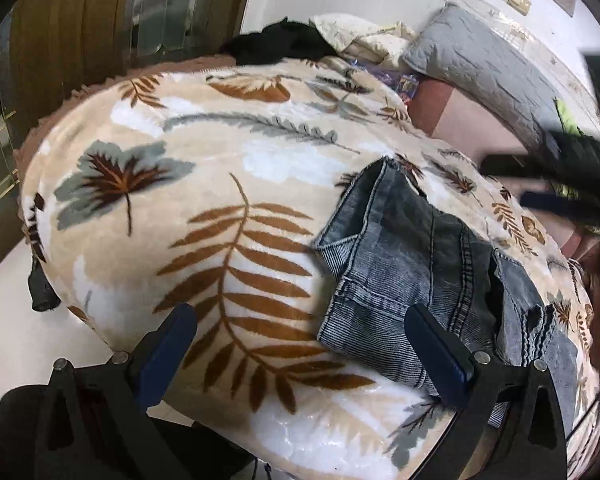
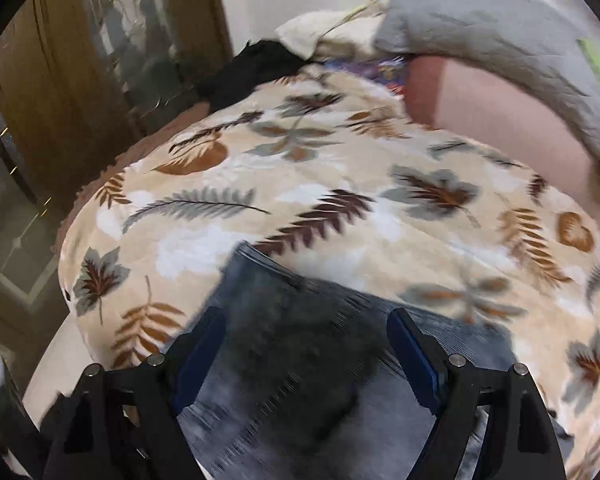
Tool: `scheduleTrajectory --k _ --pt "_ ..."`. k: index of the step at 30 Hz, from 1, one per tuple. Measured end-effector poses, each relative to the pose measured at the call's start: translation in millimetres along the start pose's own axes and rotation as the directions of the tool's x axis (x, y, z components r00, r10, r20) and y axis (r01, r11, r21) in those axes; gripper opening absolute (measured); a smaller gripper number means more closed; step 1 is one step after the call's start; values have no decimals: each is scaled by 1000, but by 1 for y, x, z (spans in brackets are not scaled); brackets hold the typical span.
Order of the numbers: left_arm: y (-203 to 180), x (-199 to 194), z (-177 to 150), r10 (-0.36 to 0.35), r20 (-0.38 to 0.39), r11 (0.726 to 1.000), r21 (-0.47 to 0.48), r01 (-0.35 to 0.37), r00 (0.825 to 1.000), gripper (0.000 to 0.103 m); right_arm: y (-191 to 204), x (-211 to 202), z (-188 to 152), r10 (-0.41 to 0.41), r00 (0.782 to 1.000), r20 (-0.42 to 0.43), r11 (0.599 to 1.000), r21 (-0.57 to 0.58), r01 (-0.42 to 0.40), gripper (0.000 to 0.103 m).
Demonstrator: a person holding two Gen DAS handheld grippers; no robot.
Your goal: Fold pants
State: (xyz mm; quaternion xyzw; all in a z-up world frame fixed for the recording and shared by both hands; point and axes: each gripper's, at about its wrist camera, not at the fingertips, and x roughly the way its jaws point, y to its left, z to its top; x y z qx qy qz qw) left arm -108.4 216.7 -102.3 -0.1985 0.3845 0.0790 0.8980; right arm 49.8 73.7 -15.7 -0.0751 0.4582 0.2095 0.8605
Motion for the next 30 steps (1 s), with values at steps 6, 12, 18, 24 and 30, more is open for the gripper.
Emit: scheduleTrajectory --k 6,12,18,24,30 --pt "-5 22 2 -20 -74 1000 -3 20 997 103 32 58 32 11 995 -96 999 -49 -15 85" --pt "-2 30 6 -32 -79 999 -15 31 996 103 46 101 38 -32 982 -186 997 -77 18 85" --pt "-3 24 16 -40 -37 999 6 40 999 103 28 74 30 26 993 -112 1000 -8 -27 85" --pt "-3 46 28 -85 -146 996 -8 85 986 103 -32 21 -13 -6 999 -36 997 82 8 85" --pt "-5 56 44 -149 -199 989 -38 145 968 103 -97 -34 -98 -110 994 -5 974 199 109 85"
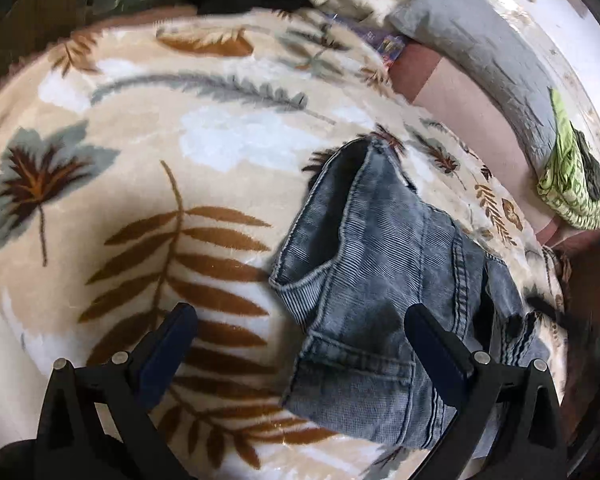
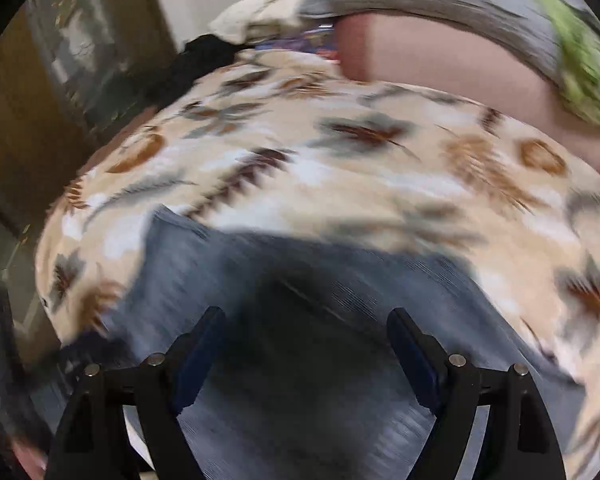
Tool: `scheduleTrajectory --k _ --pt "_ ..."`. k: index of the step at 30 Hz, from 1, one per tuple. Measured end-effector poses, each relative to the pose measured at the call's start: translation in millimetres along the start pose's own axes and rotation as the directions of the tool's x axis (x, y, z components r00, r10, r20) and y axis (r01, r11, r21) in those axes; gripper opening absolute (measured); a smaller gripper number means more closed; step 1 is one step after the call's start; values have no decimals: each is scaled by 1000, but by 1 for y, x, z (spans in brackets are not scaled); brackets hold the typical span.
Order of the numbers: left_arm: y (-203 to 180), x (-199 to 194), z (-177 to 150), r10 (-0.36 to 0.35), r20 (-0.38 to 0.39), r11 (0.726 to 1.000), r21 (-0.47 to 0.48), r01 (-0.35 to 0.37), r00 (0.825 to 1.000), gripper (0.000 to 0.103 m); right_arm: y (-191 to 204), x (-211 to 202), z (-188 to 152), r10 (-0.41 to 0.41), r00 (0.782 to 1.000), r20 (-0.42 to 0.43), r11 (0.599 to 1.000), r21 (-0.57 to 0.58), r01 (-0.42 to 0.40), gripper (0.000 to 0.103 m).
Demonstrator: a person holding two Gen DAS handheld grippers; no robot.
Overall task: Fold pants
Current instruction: 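Fold the waistband edge over with the left gripper while the right gripper holds the jeans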
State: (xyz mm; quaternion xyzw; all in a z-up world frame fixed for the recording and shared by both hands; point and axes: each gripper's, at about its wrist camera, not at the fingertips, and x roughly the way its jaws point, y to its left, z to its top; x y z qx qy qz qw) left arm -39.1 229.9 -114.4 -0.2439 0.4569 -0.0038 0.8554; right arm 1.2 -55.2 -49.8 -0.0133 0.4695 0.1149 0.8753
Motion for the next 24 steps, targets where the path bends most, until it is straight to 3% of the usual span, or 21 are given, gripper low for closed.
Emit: scheduleTrajectory --k 3,6,10,12,18,19,21,24 --pt "7 1 17 -54 -23 998 -33 54 998 103 -37 -21 -39 -34 999 18 998 55 33 85" --pt "7 13 36 -126 -98 992 -17 125 987 103 -68 -34 -73 -56 998 25 990 133 52 85" --pt "3 17 39 -180 -129 983 3 181 975 103 -99 -44 -110 -52 996 67 971 238 35 85" --pt "-3 18 36 -213 -145 976 17 218 966 103 -111 -42 -121 -35 996 88 959 284 8 85" --pt "-23 18 25 -196 -156 972 99 212 968 101 -108 -43 -118 -7 990 140 955 294 -34 85" --pt "-26 18 24 -198 -158 971 105 215 967 98 -104 -40 -116 26 990 140 953 295 -67 85" --pt "-31 20 22 -170 -159 973 130 192 972 81 -89 -38 -110 54 986 157 958 270 -96 85" --pt "-29 22 24 -162 -155 978 110 180 975 58 -51 -32 -93 111 980 165 976 170 -139 64"
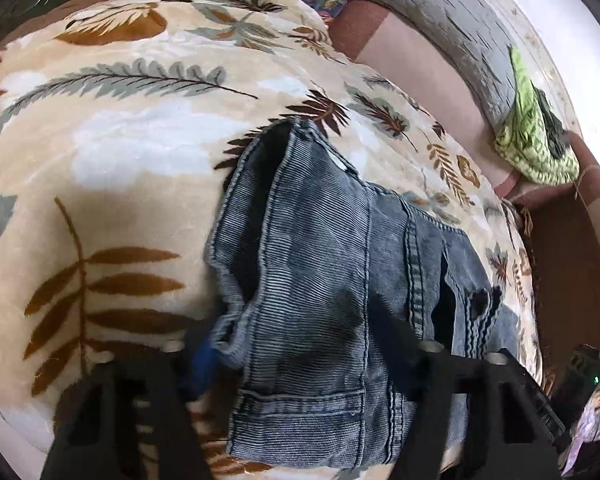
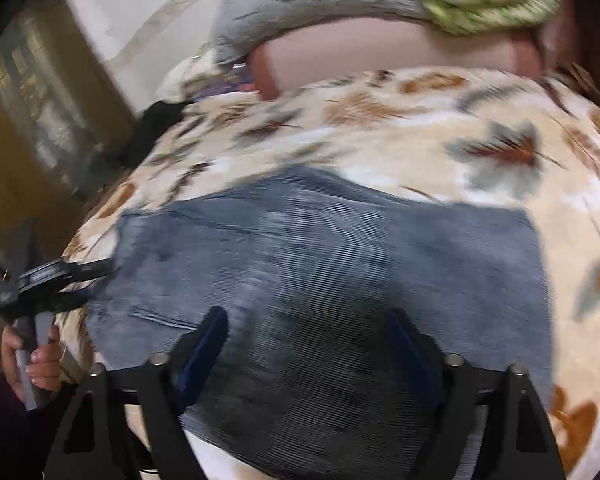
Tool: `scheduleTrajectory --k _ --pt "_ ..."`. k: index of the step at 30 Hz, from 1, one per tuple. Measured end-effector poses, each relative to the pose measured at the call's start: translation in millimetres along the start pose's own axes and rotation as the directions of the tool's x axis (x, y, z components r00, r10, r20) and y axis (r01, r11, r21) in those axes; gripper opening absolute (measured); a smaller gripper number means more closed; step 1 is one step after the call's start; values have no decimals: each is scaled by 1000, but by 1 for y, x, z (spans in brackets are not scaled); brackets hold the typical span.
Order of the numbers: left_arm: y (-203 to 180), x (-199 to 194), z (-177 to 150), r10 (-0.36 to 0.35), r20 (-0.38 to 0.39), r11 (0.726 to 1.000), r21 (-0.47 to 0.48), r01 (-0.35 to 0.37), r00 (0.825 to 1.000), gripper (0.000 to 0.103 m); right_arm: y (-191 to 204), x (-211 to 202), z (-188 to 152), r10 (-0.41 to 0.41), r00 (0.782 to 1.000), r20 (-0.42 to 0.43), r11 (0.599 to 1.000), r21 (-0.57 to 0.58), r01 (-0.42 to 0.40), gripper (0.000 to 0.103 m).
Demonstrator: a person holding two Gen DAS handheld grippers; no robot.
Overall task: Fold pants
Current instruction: 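Fold the waistband edge over with the left gripper while the right gripper holds the jeans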
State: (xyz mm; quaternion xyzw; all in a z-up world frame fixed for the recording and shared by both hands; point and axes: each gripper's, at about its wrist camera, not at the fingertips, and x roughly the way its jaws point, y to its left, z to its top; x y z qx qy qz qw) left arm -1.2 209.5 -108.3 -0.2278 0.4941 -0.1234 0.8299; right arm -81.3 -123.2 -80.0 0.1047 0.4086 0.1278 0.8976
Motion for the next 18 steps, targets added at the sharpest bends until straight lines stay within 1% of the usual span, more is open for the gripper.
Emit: scheduleTrajectory --k 1,2,3,4,5,6,8,9,10,11,12,13,16,18 --pt "1 1 1 -2 2 1000 -5 2 1000 55 15 5 3 8 1000 -3 999 -38 -8 52" --pt "2 1 2 -2 2 1000 -7 2 1000 48 32 12 7 10 1000 3 997 -80 -10 41" --pt "3 1 2 2 3 1000 -4 -2 1000 44 43 16 9 12 1000 8 994 -106 -11 37" --pt "3 1 2 3 3 1000 -1 -3 1000 41 55 22 12 14 1000 13 991 -131 -12 34" --pt "4 0 2 -1 7 1000 0 1 1000 36 67 28 16 16 1000 20 989 -148 -13 33" --pt "4 -1 2 -11 11 1000 0 11 1000 28 72 33 18 20 1000 21 989 -148 -17 33" --pt "5 -5 3 -39 17 999 4 39 999 20 82 46 18 31 999 10 990 -140 -29 30" --pt "4 -5 3 -41 20 999 7 41 999 18 87 57 17 15 1000 -9 990 -143 -17 30" --pt "4 -6 4 -43 21 999 10 43 999 18 86 66 16 -1 1000 -29 990 -142 -3 30" --pt "3 -7 4 -46 25 999 14 46 999 17 86 79 12 -20 998 -66 991 -131 11 29" --pt "2 -9 5 -49 31 999 19 48 998 16 83 88 9 -29 997 -71 993 -114 20 30" --pt "0 -10 5 -52 37 998 24 52 998 16 82 88 6 -27 999 -40 993 -117 22 30" --pt "-4 -15 7 -52 46 998 32 51 998 15 86 86 2 -46 998 -31 989 -145 41 30" --pt "-5 -14 7 -26 40 999 37 25 999 15 84 85 -1 -40 999 -16 988 -149 37 30"
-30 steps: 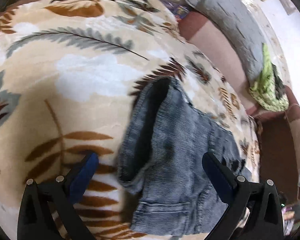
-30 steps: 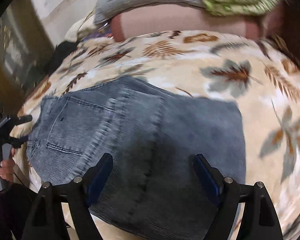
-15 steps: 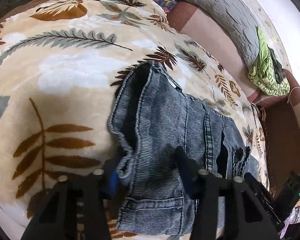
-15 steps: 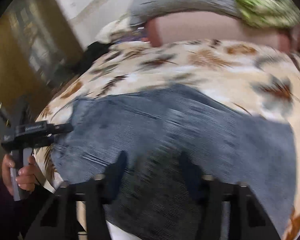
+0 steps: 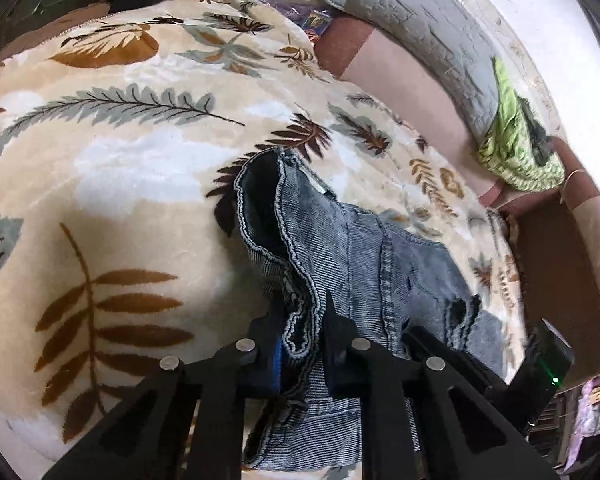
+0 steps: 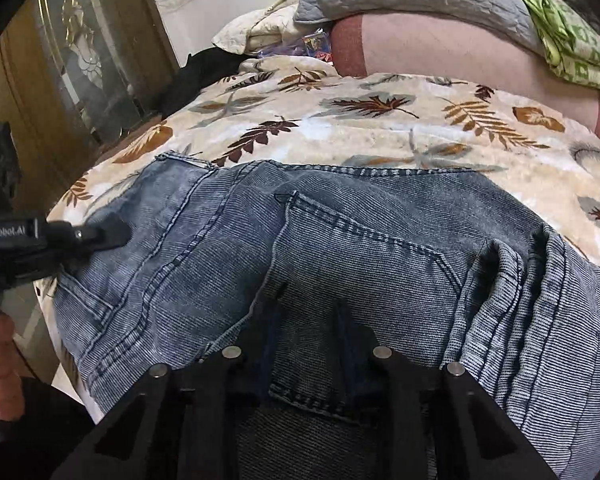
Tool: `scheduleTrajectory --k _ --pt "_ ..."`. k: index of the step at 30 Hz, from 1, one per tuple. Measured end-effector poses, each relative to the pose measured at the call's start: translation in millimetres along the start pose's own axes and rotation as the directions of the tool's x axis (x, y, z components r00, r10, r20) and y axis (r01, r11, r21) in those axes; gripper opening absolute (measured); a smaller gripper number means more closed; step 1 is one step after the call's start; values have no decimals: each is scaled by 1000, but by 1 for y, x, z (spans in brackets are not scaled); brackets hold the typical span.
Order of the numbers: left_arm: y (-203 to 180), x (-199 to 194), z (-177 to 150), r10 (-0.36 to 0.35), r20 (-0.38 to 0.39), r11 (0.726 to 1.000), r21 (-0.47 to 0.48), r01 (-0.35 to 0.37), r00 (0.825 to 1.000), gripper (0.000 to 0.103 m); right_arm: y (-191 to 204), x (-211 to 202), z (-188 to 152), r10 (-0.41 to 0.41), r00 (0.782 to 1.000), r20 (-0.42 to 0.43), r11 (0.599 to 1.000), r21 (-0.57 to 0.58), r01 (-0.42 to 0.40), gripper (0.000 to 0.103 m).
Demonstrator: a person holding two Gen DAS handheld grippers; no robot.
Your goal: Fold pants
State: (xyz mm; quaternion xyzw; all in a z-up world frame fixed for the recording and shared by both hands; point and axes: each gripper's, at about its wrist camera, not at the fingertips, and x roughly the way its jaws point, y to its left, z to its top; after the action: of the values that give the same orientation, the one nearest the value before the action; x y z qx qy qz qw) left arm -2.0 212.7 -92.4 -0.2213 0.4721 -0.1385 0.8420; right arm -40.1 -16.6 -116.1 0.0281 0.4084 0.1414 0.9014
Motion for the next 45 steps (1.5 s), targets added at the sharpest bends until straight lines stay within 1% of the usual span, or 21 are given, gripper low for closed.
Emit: scheduleTrajectory --k 2,4,6,8,10,12,15,18,19,20,21,22,24,25,27,29,32,34,39,45 --pt "3 3 -2 14 -5 1000 -10 -14 1000 17 -1 -1 -3 9 1000 19 1000 4 -9 30" --pt "11 4 -4 34 -10 998 -48 -35 999 25 -1 -2 -4 9 999 33 1000 -7 -9 30" --pt "17 3 -6 70 -8 995 -70 -70 998 49 -3 -2 -4 15 999 39 1000 -8 -14 30" --pt "20 2 -8 117 3 990 -76 -116 993 59 -5 -2 -4 26 999 40 1000 -3 -26 30" --pt "21 3 -9 118 4 990 -79 -118 993 61 -5 -2 -5 30 999 45 1000 -6 -30 30" --pt "15 10 -8 139 -12 989 -50 -140 990 68 -5 -2 -6 33 998 50 999 -7 -33 30" --pt "8 12 -11 175 2 984 -26 -174 985 68 -5 -3 -7 39 998 55 999 -5 -39 30" --pt "2 18 -12 166 -6 986 -9 -166 986 67 -6 -3 -7 43 997 58 999 -4 -43 30" --pt "1 18 -12 156 -2 988 -7 -156 988 61 -6 -3 -7 46 997 60 999 -2 -46 30" --pt "1 18 -13 121 -7 993 -7 -121 993 40 -7 -3 -7 49 997 61 999 1 -49 30" --pt "0 20 -13 78 -23 997 -11 -79 997 29 -7 -3 -7 50 997 62 999 2 -51 30" --pt "-2 20 -13 85 -19 996 -3 -86 996 28 -7 -3 -7 52 997 64 999 3 -52 30" --pt "-7 20 -14 111 1 993 36 -111 994 20 -7 -3 -7 53 996 65 999 4 -54 30" --pt "-9 18 -15 110 12 993 39 -111 994 18 -8 -3 -8 56 996 67 998 7 -56 30" --pt "-10 12 -13 75 39 996 36 -76 996 16 -10 -4 -8 67 995 73 998 16 -68 30" --pt "-14 4 -13 54 67 997 55 -58 996 16 -12 -4 -8 78 994 76 996 28 -80 30" --pt "-26 -1 -13 63 97 992 101 -73 993 15 -12 -5 -7 79 994 75 996 34 -82 30" --pt "-33 -8 -13 53 113 991 119 -67 992 15 -12 -8 -8 82 994 79 996 41 -85 30" --pt "-62 -30 -12 19 148 981 186 -47 989 15 -16 -16 -11 84 993 80 993 77 -90 30" --pt "-109 -43 -20 -6 150 954 298 -40 989 15 -23 -19 -16 114 990 80 984 130 -124 30"
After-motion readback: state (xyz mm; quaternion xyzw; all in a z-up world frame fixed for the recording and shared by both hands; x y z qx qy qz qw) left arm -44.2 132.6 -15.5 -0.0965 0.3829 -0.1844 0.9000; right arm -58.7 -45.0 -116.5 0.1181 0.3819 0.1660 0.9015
